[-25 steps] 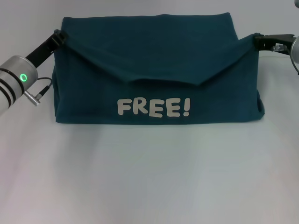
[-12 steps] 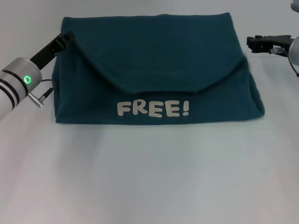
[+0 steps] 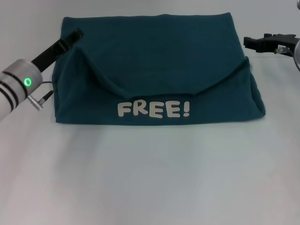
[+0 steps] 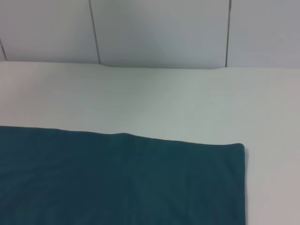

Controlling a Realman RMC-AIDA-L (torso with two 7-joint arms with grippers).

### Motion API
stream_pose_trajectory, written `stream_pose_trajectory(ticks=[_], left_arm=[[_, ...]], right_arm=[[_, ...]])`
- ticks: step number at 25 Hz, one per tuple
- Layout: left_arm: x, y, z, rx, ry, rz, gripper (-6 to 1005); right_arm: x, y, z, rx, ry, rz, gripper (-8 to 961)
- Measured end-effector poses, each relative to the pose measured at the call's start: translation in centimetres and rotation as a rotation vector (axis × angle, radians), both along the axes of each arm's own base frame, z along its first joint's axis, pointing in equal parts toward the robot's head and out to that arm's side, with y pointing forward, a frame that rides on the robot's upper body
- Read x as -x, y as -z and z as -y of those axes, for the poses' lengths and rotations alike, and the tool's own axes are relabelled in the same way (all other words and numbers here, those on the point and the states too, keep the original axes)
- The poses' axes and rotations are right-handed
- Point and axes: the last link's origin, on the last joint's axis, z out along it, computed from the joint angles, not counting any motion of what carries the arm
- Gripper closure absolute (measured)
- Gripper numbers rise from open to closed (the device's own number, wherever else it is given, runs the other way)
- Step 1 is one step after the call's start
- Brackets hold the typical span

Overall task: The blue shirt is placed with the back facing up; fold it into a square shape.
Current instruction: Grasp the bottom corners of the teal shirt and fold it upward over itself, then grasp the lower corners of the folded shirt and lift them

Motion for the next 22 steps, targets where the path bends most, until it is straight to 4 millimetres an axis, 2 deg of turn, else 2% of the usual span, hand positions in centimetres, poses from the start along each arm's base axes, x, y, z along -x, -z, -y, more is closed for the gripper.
stream_pose_trajectory(ticks=[4, 10, 16, 22], left_arm=[[0.9, -0.6, 1.3, -0.006, 0.035, 0.028, 464], [2.6, -2.1, 4.2, 0.013, 0.105, 0.048, 227], [3.7, -2.6, 6.4, 0.072, 0.144, -0.002, 231], [4.8, -2.6, 8.0, 0.154, 0.161, -0.115, 237]], right_arm=[[-0.3, -0.2, 0.7, 0.042, -0.019, -0.048, 276], [-0.8, -1.2, 2.7, 0.105, -0.061, -0.144, 276], [-1.6, -1.5, 5.1, 0.188, -0.060, -0.251, 276], [-2.4, -2.8, 7.0, 0.253, -0.033, -0.355, 277]])
